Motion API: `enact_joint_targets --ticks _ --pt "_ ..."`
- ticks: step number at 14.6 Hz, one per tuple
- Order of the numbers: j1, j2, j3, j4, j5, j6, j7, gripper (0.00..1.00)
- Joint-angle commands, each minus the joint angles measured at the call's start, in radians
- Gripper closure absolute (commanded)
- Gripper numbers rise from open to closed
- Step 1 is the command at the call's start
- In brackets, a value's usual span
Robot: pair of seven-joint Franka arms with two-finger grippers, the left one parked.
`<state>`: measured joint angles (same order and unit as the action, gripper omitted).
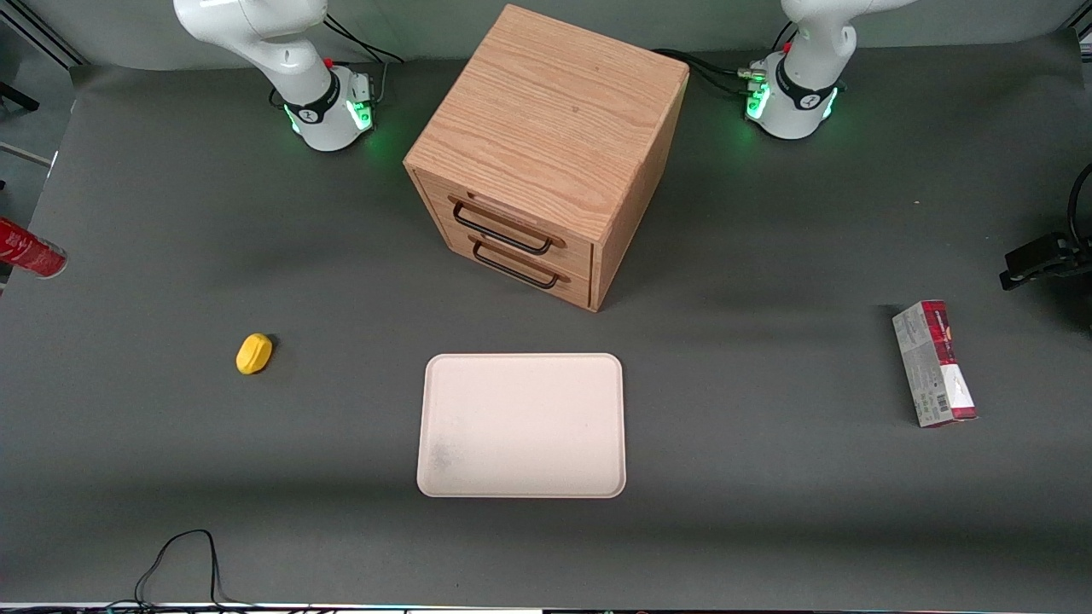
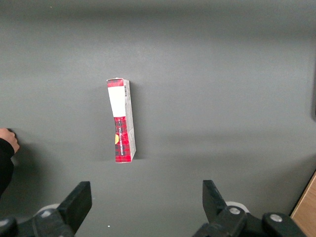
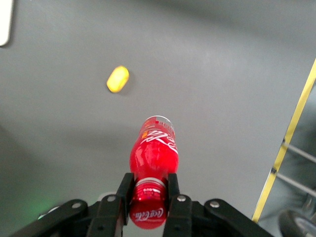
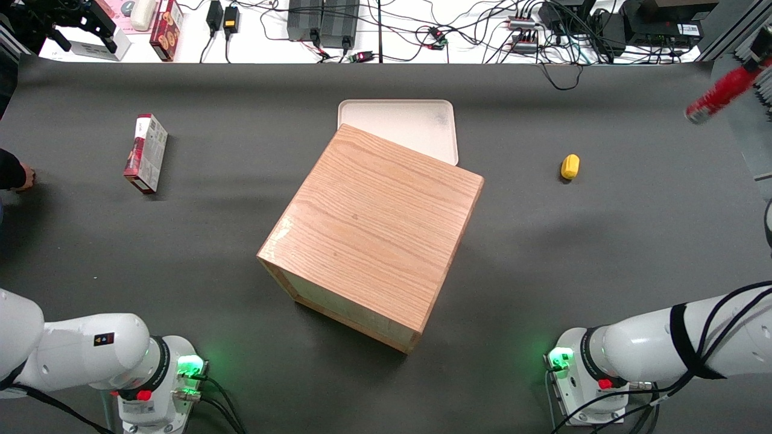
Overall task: Place coke bottle on tray
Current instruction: 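Lift the bottle and carry it with the right gripper to the cream tray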
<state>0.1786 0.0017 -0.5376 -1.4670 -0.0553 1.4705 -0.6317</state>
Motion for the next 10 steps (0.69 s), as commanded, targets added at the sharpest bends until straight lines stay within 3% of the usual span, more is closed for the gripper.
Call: enact_joint_targets --ticks 1,5,10 --pt "0.085 0.131 -0.009 0.184 0.084 -0.042 0.02 1.0" --pt "0.203 0.335 0.022 0.432 0.196 -0.079 0.127 1.0" --pt "0.211 0.483 0.292 0.574 0.195 -0.058 0.531 1.0"
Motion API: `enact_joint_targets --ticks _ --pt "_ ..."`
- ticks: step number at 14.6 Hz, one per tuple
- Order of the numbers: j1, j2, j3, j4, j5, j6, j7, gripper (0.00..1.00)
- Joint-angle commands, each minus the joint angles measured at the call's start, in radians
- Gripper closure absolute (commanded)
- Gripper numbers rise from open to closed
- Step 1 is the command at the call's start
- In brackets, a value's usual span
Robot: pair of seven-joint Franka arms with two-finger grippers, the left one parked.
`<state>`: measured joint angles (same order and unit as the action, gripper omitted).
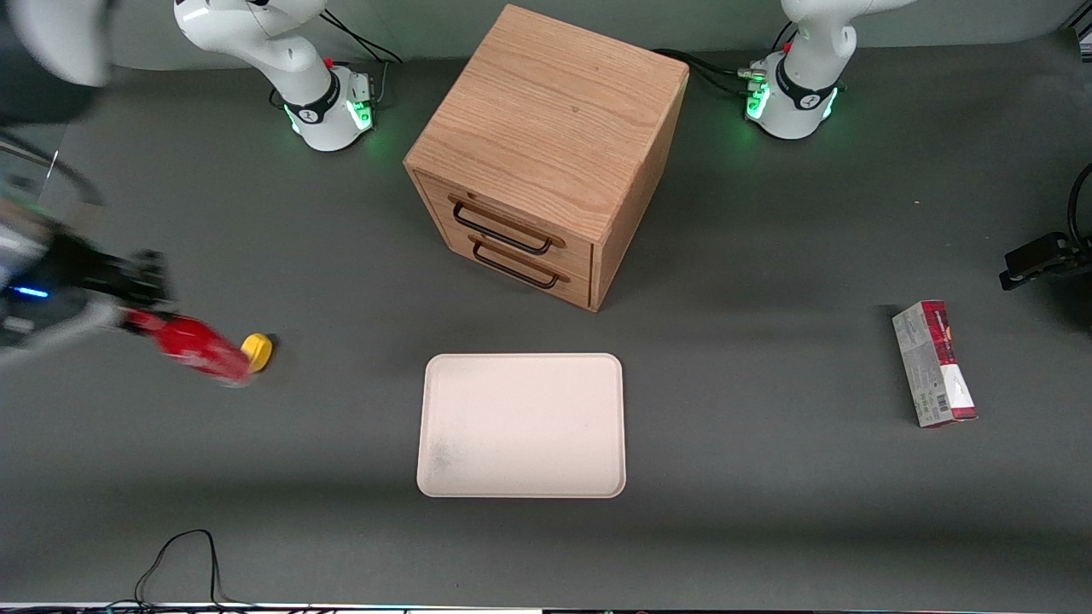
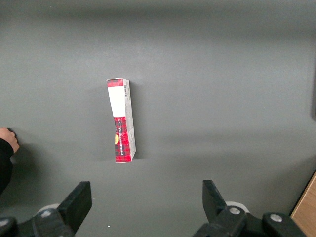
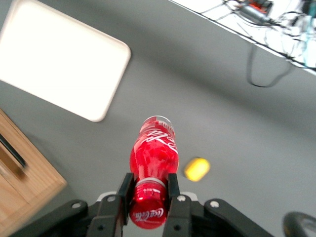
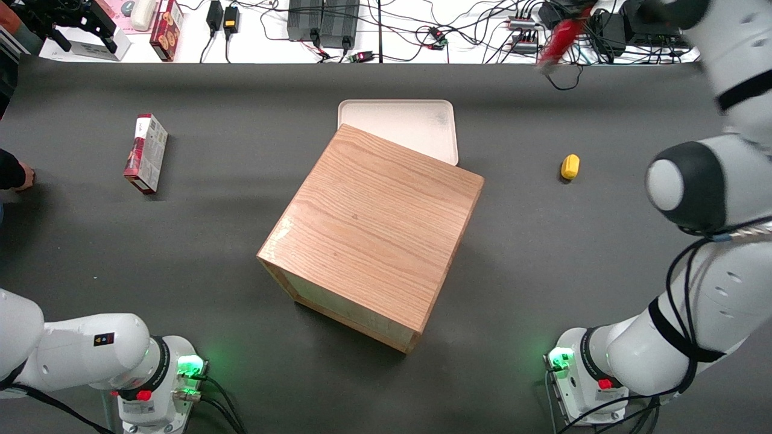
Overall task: Place coke bottle on tray
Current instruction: 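Lift the bottle and carry it with the right gripper to the cream tray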
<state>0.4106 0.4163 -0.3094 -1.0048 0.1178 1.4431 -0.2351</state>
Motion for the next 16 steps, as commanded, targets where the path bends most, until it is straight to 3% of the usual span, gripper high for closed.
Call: enact_joint_targets --ticks 1,5,16 --pt "-0.021 0.082 0.11 0.121 0.016 -0.018 0.202 1.0" --pt "0.065 0.121 0.158 0.123 -0.032 0.042 0.355 1.0" --pt "0.077 0.369 0.182 0.123 -0.03 0.236 0.339 1.0"
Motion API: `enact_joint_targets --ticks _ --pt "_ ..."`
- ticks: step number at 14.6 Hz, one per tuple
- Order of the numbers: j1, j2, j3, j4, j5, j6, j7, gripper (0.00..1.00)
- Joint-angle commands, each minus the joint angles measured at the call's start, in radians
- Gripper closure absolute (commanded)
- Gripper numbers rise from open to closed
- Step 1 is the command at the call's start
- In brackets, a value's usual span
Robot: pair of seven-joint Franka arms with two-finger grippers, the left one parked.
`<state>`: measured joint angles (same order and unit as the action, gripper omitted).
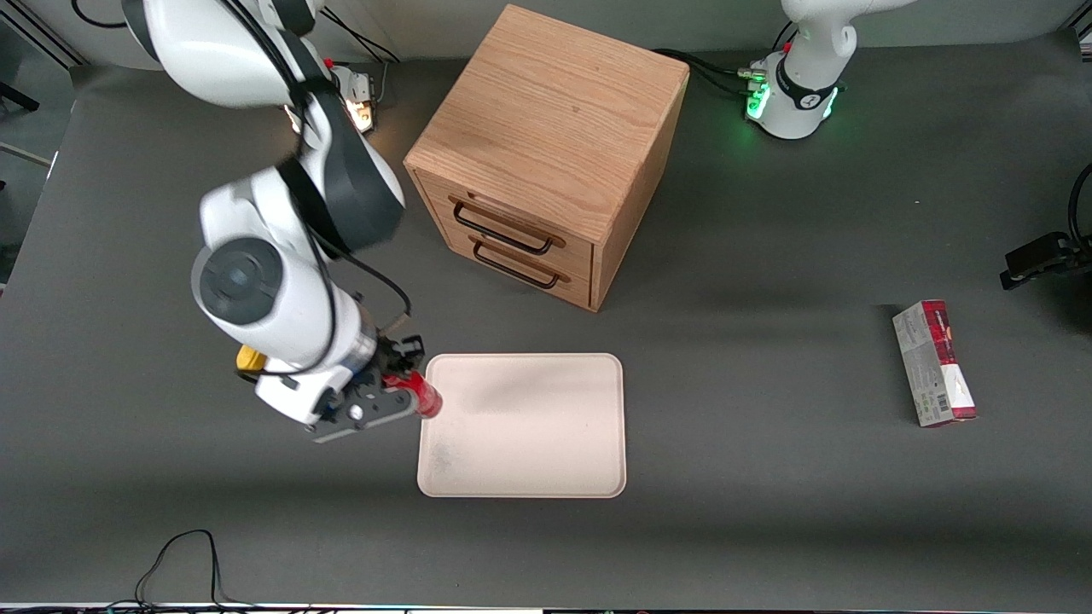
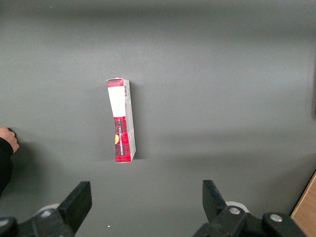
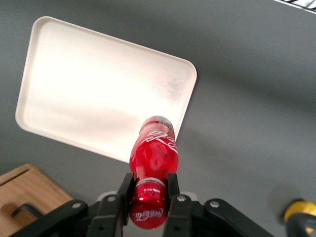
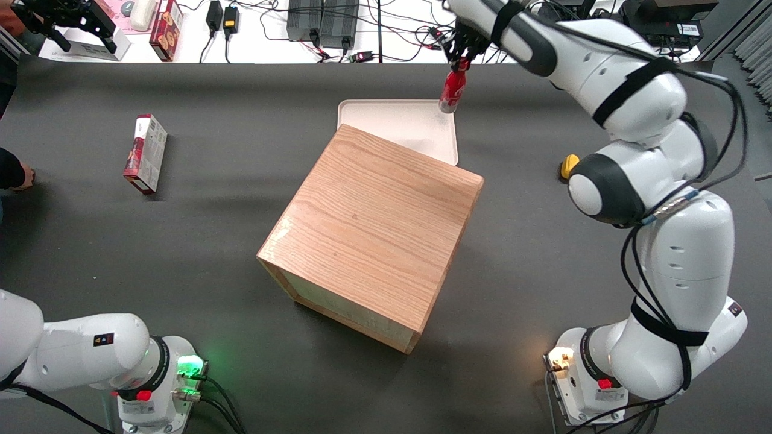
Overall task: Place coke bottle on tray
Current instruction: 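Lift the bottle and carry it with the right gripper to the cream tray, then lower the bottle onto the tray and open the right gripper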
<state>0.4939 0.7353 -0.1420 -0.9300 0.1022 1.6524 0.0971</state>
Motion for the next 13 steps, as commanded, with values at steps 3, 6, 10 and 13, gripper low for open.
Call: enact_joint_targets --ticks 3,6,10,13 --pt "-0.014 0.113 0.015 0.048 -0.015 0.11 0.006 1.0" --pt "-0.017 0.162 0.015 0.048 -0.015 0.176 0.006 1.0" --pt "-0.015 0.2 0.013 0.048 -0.016 0.228 0.006 1.0" --pt "-0.017 0.204 0.013 0.042 -0.016 0.233 0.006 1.0"
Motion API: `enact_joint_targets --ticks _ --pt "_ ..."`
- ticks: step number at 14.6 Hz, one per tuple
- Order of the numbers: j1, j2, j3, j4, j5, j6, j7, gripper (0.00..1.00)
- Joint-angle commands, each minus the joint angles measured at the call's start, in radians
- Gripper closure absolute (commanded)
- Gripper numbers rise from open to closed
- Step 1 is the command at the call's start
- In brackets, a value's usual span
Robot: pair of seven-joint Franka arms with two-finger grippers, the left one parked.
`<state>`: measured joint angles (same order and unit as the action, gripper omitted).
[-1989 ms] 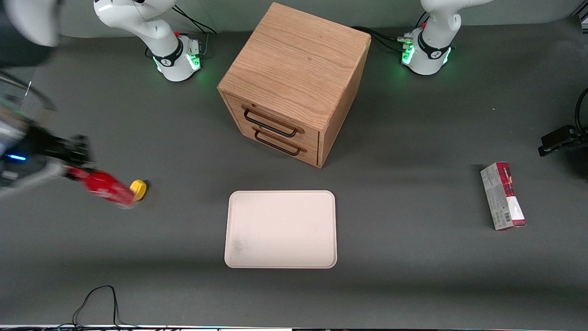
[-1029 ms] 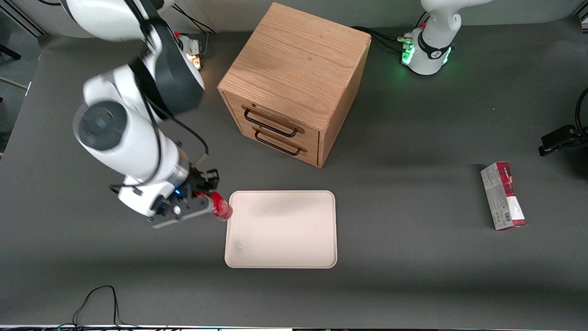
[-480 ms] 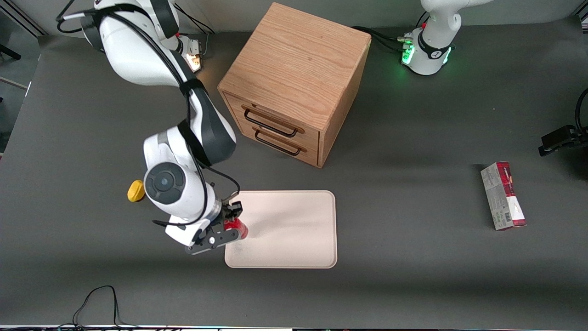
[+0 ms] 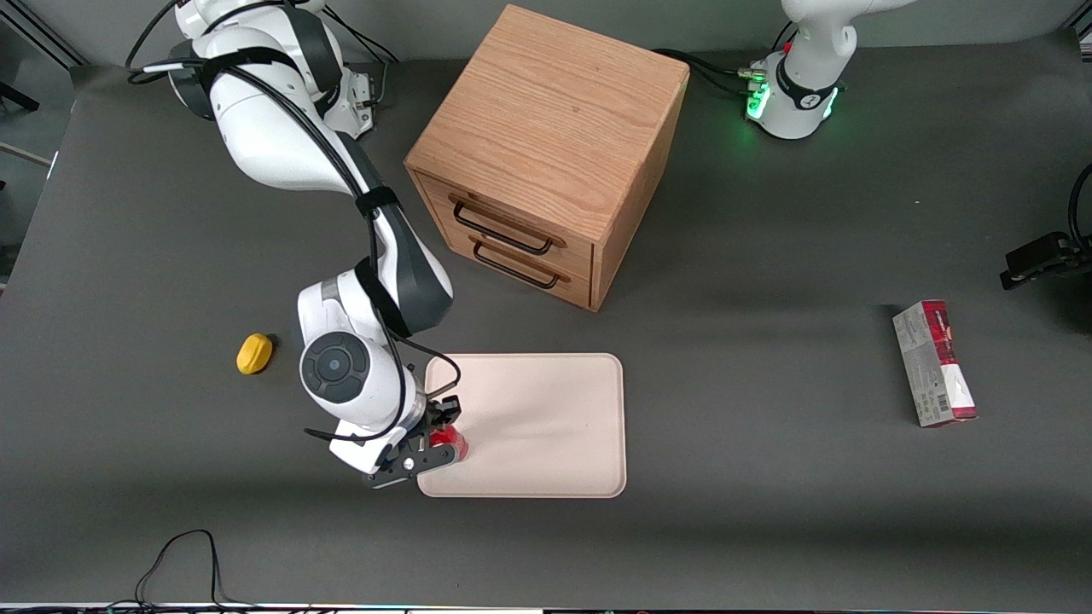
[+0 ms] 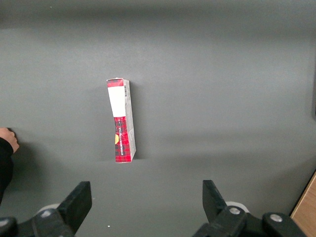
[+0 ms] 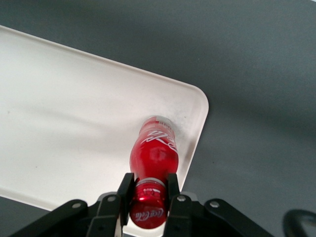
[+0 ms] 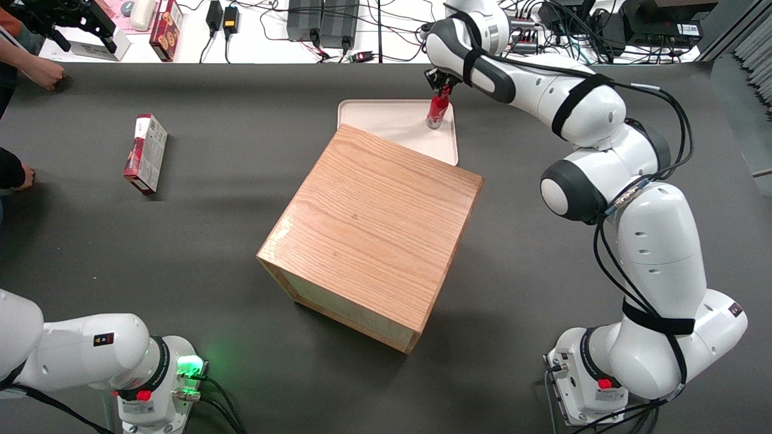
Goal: Place coke bottle on tray
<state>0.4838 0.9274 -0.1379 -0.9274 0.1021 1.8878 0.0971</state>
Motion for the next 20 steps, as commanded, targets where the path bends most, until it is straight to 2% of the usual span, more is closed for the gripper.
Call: enact_joint_targets --ticks 1,2,3,6,12,20 --pt "-0.005 0.011 0.008 0.038 -0.016 -0.003 0.015 0.95" --pt "-0.007 0.011 0.007 0.035 -0.015 -0.001 0.018 0.28" --pt "-0.005 0.005 0.007 0.032 -0.015 -0.003 0.019 0.0" --pt "-0.004 -0.018 0.007 0.03 -0.012 -0.019 0.023 0.0" --pt "-0.002 -0.13 0.006 0.03 -0.009 -0.18 0.078 0.0" --pt "-0.008 -0.369 -0.037 0.025 -0.016 -0.495 0.093 0.0"
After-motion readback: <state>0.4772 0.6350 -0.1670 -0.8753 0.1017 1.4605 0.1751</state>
